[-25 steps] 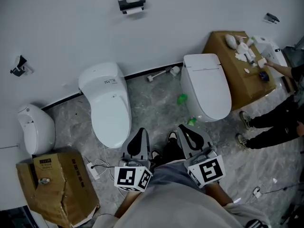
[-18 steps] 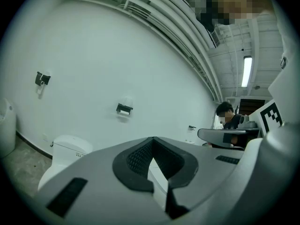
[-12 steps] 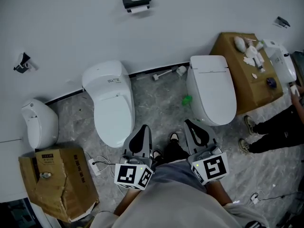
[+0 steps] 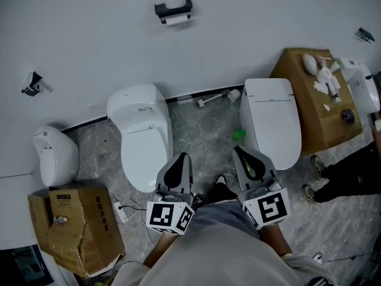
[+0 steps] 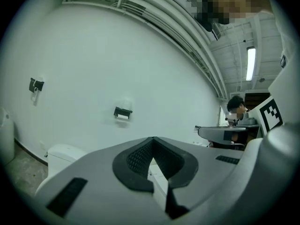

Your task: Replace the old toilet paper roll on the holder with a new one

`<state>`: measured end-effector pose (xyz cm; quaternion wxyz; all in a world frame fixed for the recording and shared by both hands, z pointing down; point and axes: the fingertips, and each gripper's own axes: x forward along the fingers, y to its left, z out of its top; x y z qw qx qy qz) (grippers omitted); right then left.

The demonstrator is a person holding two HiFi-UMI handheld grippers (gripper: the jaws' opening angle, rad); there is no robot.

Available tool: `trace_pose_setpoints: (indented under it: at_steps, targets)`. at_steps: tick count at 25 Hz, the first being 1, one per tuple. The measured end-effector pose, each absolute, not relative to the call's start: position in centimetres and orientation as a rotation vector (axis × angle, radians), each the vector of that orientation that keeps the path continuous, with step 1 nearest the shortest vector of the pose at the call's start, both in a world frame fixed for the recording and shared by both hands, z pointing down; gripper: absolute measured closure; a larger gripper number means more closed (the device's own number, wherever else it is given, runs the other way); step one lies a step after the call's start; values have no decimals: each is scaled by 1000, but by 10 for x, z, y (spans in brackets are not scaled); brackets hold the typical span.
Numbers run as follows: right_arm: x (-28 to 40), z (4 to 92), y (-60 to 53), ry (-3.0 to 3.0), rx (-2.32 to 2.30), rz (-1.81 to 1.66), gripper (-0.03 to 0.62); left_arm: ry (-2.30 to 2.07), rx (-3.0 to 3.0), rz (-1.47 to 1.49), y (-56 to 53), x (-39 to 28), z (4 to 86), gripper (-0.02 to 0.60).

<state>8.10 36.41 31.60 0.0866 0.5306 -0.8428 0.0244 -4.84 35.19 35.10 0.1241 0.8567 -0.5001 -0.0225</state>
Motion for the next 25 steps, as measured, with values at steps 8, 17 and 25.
trace_pose_setpoints:
  at_steps: [8,17,25]
  targets:
    - [107,310,324,-2549,1548,55,579,-1490,2537,-56,313,-14,342,578]
    - [139,316,315,-2578,1514,79,577,-1555,2489,-108,296,8,339,578]
    - [153,327,305,-2557,1527,143,577,-1517,2491,-99,282,21,342,578]
